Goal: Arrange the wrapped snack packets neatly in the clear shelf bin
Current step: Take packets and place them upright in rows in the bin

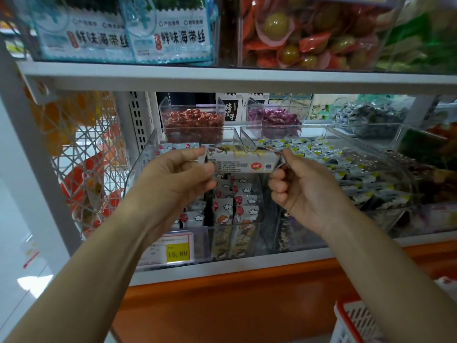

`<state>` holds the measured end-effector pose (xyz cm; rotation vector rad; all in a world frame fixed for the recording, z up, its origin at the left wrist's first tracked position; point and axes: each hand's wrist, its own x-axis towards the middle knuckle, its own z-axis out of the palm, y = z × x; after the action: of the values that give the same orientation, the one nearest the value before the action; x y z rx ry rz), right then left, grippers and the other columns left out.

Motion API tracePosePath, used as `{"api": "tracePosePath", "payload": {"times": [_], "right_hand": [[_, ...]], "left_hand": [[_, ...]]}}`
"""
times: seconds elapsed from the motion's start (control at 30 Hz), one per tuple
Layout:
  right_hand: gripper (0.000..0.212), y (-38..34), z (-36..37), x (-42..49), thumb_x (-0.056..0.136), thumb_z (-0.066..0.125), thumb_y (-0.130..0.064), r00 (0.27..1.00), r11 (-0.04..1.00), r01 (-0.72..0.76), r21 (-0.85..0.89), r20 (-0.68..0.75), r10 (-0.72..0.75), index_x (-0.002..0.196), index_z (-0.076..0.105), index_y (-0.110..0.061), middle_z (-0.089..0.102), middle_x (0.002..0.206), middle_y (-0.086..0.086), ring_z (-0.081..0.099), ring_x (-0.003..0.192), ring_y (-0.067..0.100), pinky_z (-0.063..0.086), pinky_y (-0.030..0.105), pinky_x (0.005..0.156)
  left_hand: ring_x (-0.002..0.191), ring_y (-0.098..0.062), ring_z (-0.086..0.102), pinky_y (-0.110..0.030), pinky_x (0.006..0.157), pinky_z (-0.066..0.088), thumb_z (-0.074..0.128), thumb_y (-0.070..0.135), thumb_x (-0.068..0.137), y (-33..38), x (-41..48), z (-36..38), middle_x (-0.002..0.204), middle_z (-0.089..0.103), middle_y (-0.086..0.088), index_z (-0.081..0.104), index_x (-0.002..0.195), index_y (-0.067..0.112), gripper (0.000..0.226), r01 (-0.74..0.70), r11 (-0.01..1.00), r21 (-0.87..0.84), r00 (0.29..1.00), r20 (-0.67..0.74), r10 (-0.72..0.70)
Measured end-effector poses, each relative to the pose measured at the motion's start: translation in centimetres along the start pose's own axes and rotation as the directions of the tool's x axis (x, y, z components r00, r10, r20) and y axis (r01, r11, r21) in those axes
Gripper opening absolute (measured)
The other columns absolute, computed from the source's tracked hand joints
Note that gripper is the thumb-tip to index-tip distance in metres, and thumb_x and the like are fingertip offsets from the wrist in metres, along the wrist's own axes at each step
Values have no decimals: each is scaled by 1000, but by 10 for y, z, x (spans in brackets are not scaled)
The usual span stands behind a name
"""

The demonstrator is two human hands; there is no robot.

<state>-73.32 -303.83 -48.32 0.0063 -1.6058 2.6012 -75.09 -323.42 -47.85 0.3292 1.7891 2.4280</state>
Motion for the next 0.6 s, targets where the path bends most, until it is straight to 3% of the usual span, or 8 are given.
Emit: {"api": "tracePosePath", "payload": {"times": [0.13,0.23,0.37,0.43,0.6], "right_hand": [[16,5,-1,1,96,49,-18,990,974,134,-185,-13,-139,86,56,-7,61,61,5,59,46,15,48,24,41],[10,7,-2,0,87,57,-16,986,977,164,-135,58,-157,88,63,-7,70,74,9,66,57,18,53,25,51],[20,7,-3,-3,69,68,-17,972,946,233,-224,95,-217,85,67,-5,72,77,10,69,66,21,56,23,58],[6,9,-4,-3,77,67,-10,969,939,247,-239,49,-242,79,67,-5,73,78,11,69,66,21,56,23,58],[19,6,-3,-3,86,60,-8,973,957,223,-186,-23,-231,68,67,-7,71,71,11,66,57,18,54,23,50]], "left_hand": [[72,-11,63,-16,66,53,62,15,74,0,-1,2,90,63,-13,64,96,0,27,-35,999,29,999,-3,35],[72,-12,67,-19,68,55,58,10,83,-1,1,1,80,71,-7,64,81,4,9,-31,999,-31,999,-43,29],[68,-11,68,-22,69,57,56,9,88,-2,2,1,70,71,-4,65,74,6,17,-54,996,-76,996,-70,49],[71,-11,68,-21,70,56,57,12,86,-3,2,0,78,73,-6,67,77,5,15,-57,997,-55,997,-46,54],[80,-14,68,-18,69,55,56,9,84,-3,3,0,101,69,-17,63,102,-6,25,-60,998,10,998,-16,60]]}}
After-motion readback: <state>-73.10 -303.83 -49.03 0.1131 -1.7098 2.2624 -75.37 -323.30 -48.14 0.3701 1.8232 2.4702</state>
